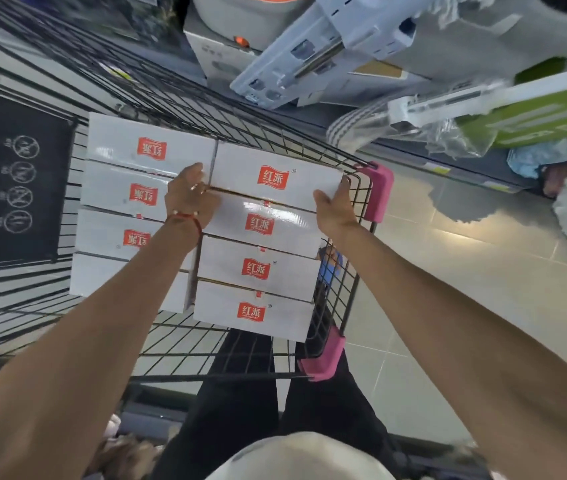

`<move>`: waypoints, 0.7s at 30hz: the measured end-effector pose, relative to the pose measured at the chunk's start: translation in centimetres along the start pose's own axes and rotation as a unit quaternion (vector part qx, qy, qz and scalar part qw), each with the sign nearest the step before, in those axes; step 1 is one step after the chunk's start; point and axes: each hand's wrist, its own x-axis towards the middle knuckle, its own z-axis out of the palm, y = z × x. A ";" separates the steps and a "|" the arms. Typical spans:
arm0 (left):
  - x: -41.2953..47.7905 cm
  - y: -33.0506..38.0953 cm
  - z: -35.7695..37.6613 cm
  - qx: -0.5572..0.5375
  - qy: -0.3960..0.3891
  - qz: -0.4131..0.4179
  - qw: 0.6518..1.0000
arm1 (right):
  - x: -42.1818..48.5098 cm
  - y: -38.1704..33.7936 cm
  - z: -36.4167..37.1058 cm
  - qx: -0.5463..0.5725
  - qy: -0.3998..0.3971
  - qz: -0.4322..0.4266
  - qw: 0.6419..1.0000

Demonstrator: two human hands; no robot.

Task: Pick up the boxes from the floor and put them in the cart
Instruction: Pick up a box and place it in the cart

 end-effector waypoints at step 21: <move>-19.6 2.8 5.2 -0.121 -0.017 0.061 0.991 | -12.7 3.2 -7.9 0.097 -0.003 -0.090 0.991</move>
